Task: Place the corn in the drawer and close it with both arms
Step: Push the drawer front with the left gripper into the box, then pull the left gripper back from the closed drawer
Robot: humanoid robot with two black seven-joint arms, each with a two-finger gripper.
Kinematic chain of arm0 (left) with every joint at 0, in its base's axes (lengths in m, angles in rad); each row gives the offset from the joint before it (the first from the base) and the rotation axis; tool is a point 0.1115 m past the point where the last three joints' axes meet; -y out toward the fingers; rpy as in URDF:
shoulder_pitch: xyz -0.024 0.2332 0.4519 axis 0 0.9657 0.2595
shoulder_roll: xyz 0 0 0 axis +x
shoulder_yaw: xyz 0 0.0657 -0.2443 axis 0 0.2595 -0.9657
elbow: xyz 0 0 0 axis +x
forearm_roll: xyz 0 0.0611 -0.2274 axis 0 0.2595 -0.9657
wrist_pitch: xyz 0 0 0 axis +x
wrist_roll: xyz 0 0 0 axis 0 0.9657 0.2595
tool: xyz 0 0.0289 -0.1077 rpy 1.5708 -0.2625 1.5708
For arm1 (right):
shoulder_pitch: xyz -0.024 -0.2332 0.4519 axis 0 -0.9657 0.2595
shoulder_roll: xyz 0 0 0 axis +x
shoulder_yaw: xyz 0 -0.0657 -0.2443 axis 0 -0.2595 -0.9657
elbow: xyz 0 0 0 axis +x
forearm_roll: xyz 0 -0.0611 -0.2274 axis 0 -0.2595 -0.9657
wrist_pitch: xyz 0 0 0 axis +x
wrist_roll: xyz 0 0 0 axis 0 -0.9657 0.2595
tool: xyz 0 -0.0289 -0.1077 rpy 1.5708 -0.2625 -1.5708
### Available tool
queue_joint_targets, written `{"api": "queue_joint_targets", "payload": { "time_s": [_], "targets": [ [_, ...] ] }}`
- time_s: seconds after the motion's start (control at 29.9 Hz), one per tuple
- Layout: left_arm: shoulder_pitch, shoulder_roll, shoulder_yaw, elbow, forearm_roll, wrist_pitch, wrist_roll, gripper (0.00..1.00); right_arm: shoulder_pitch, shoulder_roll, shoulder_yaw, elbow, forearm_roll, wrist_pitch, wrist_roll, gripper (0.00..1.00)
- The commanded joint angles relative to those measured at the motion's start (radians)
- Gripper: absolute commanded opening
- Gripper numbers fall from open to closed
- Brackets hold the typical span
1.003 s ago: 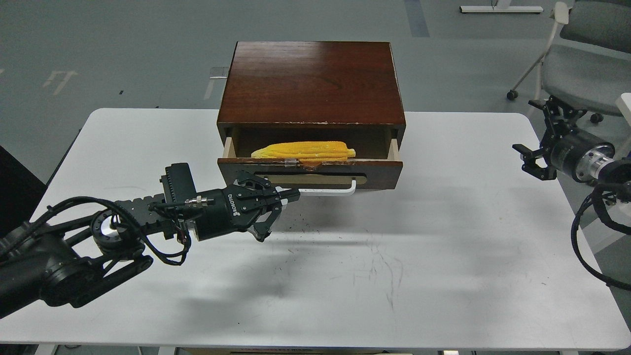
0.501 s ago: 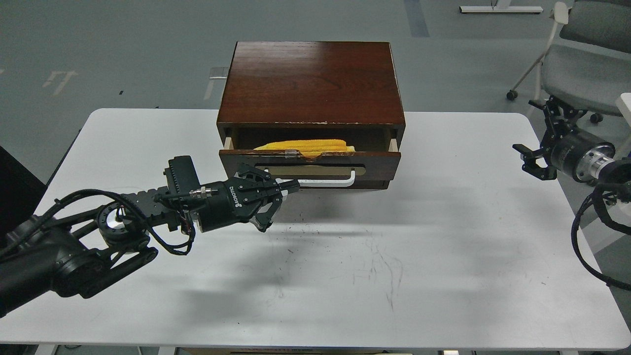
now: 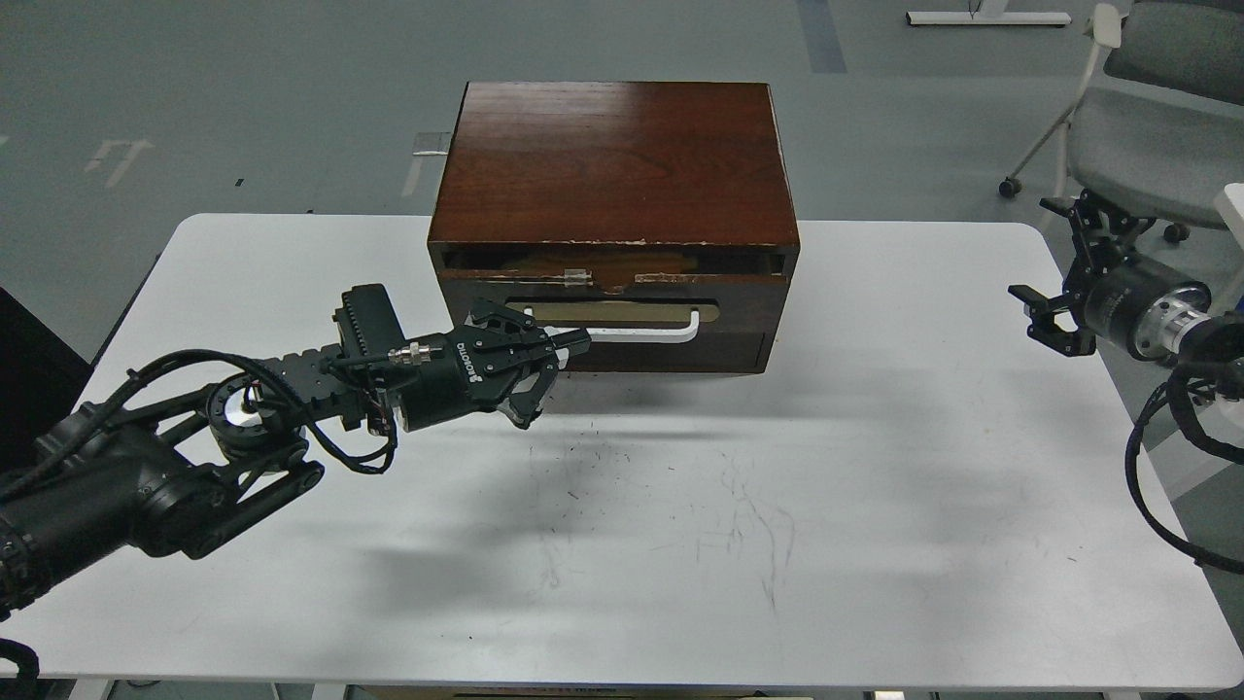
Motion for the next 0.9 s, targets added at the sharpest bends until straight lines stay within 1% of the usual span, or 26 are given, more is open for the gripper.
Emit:
{"api": "queue_joint_targets", "payload": {
  "time_s": [0.0,0.17,0.37,0.64,0.87],
  "targets": [
    [-0.012,-0.011,0.002,0.03,0.0,-0.001,0.0,0.0,-0.002,0.0,0.0,0.0,0.0,0.0,0.0,1.0],
    [-0.038,-0.045,0.002,0.093,0.0,0.003,0.0,0.0,-0.006,0.0,0.0,0.001,0.0,0.001,0.0,1.0],
    [-0.05,-0.057,0.003,0.125,0.0,0.003,0.0,0.0,-0.01,0.0,0.0,0.004,0.002,0.001,0.0,1.0],
    [-0.067,-0.07,0.005,0.149,0.0,0.004,0.0,0.0,-0.01,0.0,0.0,0.006,0.0,0.001,0.0,1.0],
    [-0.061,-0.073,0.017,0.128,0.0,0.006,0.0,0.0,-0.01,0.0,0.0,0.004,0.0,0.001,0.0,1.0]
  ]
}}
